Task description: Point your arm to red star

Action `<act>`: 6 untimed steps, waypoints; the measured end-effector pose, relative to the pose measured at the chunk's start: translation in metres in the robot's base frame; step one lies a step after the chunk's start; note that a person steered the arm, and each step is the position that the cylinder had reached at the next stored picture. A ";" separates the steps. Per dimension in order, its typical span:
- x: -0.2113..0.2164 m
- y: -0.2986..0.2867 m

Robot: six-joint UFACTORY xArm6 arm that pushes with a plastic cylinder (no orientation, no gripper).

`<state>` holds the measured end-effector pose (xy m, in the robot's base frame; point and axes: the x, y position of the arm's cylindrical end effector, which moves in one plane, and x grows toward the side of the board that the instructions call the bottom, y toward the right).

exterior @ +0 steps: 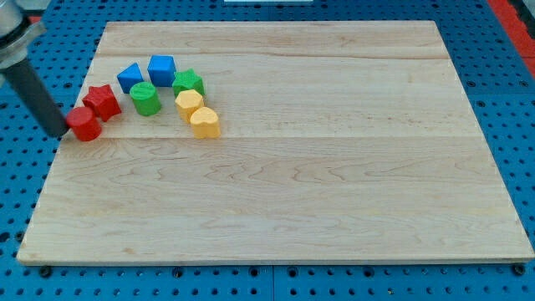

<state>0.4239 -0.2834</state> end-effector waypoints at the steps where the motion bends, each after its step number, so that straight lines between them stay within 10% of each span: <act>1: -0.016 -0.006; 3: -0.110 0.035; 6: -0.092 0.033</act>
